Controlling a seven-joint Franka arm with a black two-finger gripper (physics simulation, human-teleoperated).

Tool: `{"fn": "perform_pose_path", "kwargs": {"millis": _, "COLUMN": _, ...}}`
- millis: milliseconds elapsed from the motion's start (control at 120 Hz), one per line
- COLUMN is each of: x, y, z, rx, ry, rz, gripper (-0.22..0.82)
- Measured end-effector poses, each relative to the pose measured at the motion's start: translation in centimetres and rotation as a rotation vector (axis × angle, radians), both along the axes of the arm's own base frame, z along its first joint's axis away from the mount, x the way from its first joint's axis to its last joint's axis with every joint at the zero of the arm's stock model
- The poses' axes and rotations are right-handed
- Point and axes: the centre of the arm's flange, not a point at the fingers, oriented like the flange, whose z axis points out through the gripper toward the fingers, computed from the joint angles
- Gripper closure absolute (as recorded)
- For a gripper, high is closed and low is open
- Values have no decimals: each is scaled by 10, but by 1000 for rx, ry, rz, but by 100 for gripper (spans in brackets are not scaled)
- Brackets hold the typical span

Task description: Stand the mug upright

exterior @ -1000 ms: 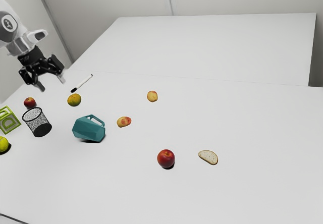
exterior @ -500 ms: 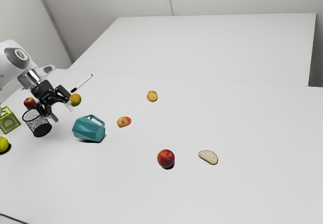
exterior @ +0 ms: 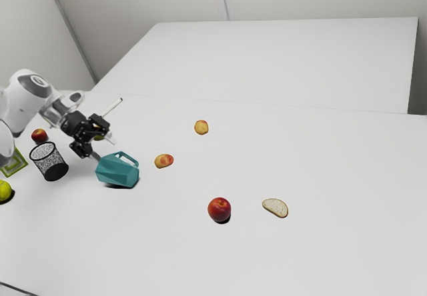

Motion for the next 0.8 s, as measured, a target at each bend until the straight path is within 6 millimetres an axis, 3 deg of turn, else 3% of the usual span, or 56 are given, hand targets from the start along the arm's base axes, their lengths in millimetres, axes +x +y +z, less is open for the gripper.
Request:
{"fn": "perform_pose_path", "kwargs": {"millis": 258, "x": -2, "y": -19, "z": -22, "rx": -92, "ry": 36, "rz": 8, "gripper": 1}}
{"fn": "perform_pose_path", "kwargs": {"millis": 408, "x": 0, "y": -22, "z": -20, "rx": -89, "ry": 42, "rz": 4, "gripper": 40}}
{"fn": "perform_pose_path", "kwargs": {"millis": 500, "x": 1, "y": -23, "z": -18, "rx": -88, "ry": 48, "rz": 6, "gripper": 56}}
{"fn": "perform_pose_path", "kwargs": {"millis": 633, "x": 7, "y": -35, "z": -13, "rx": -84, "ry": 53, "rz": -3, "gripper": 69}}
{"fn": "perform_pose_path", "kwargs": {"millis": 800, "x": 13, "y": -52, "z": 5, "rx": -58, "ry": 62, "rz": -9, "gripper": 74}}
